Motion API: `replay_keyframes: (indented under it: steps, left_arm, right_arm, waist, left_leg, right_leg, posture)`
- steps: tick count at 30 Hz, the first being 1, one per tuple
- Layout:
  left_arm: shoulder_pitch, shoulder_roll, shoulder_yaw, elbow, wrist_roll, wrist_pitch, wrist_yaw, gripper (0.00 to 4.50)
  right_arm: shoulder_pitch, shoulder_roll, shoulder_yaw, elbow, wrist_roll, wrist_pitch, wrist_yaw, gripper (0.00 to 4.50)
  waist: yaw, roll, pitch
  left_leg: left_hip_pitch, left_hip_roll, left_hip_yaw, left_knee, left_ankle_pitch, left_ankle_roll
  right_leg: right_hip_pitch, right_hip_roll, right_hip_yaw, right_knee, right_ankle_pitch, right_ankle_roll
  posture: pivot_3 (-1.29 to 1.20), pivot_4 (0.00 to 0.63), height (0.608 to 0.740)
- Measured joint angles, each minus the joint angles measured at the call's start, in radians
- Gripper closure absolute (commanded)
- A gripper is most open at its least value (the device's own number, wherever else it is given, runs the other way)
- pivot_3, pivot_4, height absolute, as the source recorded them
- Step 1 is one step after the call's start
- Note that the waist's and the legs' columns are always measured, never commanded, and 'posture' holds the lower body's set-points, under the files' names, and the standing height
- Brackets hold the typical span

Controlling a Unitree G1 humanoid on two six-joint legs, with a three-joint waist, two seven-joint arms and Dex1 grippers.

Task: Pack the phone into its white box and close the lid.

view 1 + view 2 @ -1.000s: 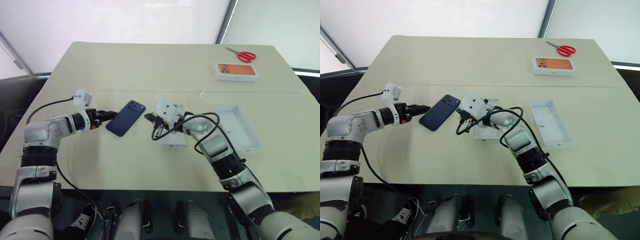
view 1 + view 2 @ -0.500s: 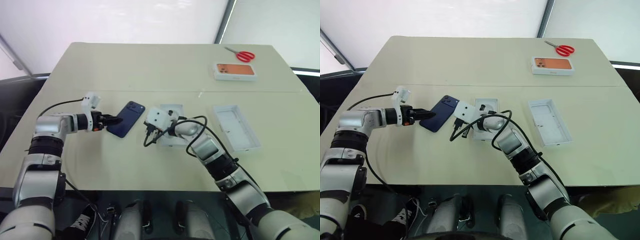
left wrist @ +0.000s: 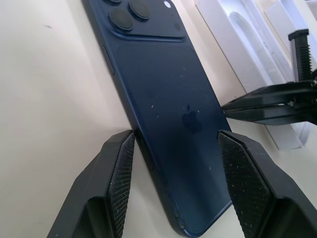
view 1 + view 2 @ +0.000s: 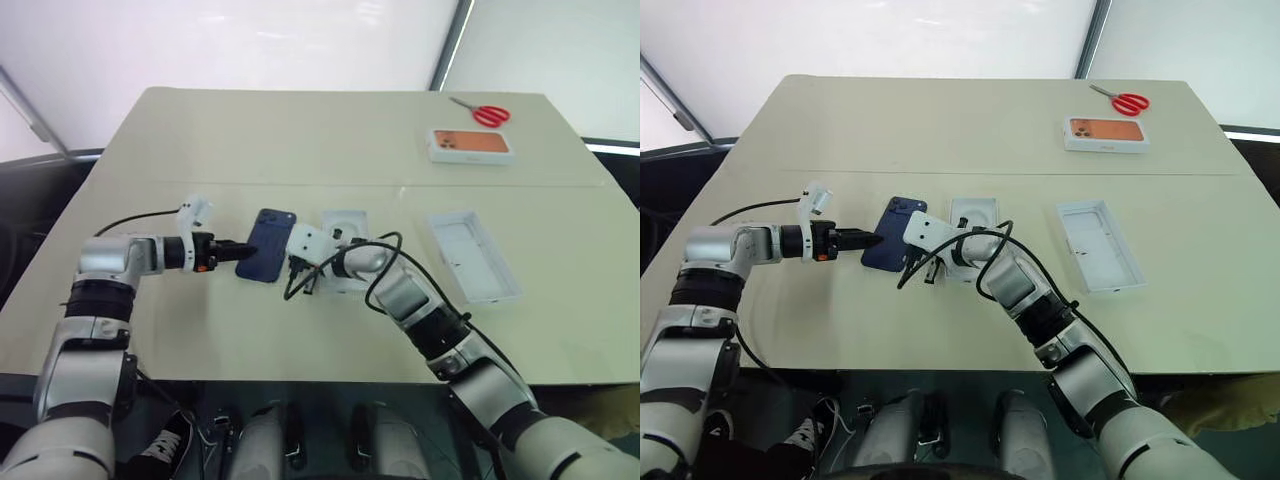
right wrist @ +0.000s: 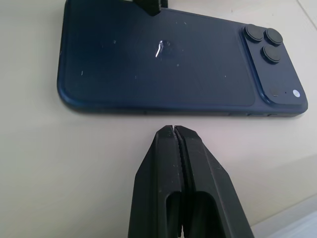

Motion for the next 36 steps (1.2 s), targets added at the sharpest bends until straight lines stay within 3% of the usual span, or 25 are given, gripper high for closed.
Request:
replay_keyframes:
  steps: [9, 21, 36]
  left_arm:
    - [0.031, -0.047, 0.055, -0.054, -0.017, 0.077, 0.091, 1.7]
    - [-0.016, -0.133, 0.097, -0.056, -0.091, 0.315, 0.14, 1.7]
    - [0.004, -0.138, 0.176, -0.007, -0.152, 0.305, 0.174, 1.7]
  right_arm:
    - [-0.009, 0.008, 0.009, 0.049, -0.016, -0.046, 0.0, 4.45]
    - [-0.009, 0.004, 0.004, 0.064, -0.017, -0.068, -0.005, 4.45]
    - [-0.009, 0.002, 0.008, 0.071, -0.018, -0.085, -0.015, 4.45]
  waist:
    - [-0.001, 0.002, -0.014]
    - [0.002, 0.003, -0.016]
    - [-0.005, 0.002, -0.016]
  left_leg:
    - [0.002, 0.0, -0.001, 0.0, -0.001, -0.001]
    - [0.002, 0.0, -0.001, 0.0, -0.001, -0.001]
    - [0.001, 0.0, -0.001, 0.0, -0.001, -0.001]
  right_leg:
    - [0.002, 0.0, 0.0, 0.0, 0.0, 0.0]
    - [0.002, 0.0, 0.0, 0.0, 0.0, 0.0]
    - [0.0, 0.0, 0.0, 0.0, 0.0, 0.0]
  posture:
    - [0.0, 0.15, 0.738]
    - [0.0, 0.15, 0.738]
    - [0.0, 0.15, 0.738]
